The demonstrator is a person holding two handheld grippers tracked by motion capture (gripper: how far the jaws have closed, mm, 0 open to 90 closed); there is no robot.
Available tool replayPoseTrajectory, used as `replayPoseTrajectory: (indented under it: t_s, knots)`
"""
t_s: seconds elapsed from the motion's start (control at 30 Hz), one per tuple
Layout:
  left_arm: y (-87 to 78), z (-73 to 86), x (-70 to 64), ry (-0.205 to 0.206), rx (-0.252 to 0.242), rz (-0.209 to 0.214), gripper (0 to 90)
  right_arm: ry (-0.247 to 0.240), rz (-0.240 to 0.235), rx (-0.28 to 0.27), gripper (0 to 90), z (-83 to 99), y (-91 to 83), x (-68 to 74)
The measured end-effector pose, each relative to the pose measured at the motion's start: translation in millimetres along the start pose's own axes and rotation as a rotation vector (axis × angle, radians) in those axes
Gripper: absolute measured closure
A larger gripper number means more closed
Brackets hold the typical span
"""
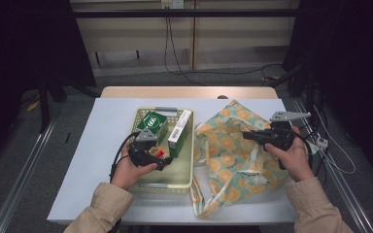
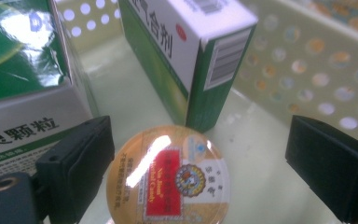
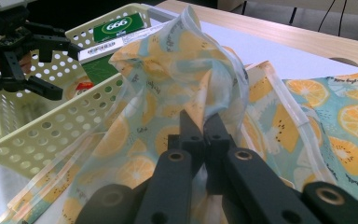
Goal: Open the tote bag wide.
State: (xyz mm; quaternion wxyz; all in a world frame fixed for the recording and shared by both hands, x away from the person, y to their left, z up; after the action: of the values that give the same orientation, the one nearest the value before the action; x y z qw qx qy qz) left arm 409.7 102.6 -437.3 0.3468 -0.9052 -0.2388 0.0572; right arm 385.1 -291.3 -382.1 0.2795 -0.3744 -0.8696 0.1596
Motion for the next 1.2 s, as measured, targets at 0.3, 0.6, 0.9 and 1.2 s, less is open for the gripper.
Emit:
replayPoseTrajectory:
  t_s: [0.3,0.6,0.9,1.2]
  knots:
    - [13.1,4.2,5.3,-0.032,0.135,-0.022,8.9,0.001,-0.006,0.004,90.0,2.2,1.2,0.0]
    - [23.0,8.5,3.0,-0.040,0.238,-0.023,13.9,-0.001,-0.012,-0.001,90.0,2.3,-0.1,-0.2]
    - [16.9,7.1,3.2,-0.073,0.234,-0.053,20.6,0.009,-0.014,0.003,90.0,5.5,0.2,-2.2]
    - [-3.2,-5.7,6.3,-0.101,0.115,-0.051,20.7,0.013,-0.014,-0.003,90.0,5.1,-0.5,-3.8]
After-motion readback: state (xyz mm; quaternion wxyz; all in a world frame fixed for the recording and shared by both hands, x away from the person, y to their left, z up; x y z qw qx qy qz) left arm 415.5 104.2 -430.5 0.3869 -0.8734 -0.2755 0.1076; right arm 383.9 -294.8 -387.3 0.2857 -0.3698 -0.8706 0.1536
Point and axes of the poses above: each handheld gripper's, and its own axes: y roughly forward along the jaws, z roughly out of its underside, x roughly to its left, the point moved 2 cm from there along y, roughly forward along the jaws, and after that the axes turned 11 degrees about y, right-handed, at the moved point
